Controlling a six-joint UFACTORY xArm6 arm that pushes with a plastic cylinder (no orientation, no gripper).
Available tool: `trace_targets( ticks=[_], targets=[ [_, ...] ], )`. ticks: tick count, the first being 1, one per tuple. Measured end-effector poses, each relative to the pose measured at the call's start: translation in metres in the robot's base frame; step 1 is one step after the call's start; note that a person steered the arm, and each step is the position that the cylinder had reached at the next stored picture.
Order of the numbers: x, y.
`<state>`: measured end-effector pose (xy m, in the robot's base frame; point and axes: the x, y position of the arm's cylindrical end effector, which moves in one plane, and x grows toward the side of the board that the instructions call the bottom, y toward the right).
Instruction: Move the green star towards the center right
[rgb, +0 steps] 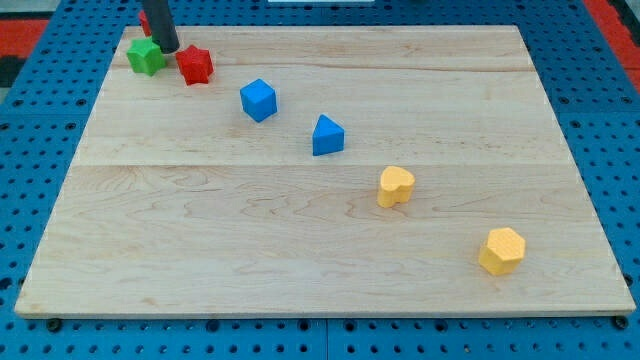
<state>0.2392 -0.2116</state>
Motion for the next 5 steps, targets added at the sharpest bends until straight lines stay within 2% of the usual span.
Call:
trace_targets(
  ticks=[3, 4, 5],
  targets=[
    [0.096, 0.011],
    [0.153, 0.014],
    [0.178, -0.061]
  ],
)
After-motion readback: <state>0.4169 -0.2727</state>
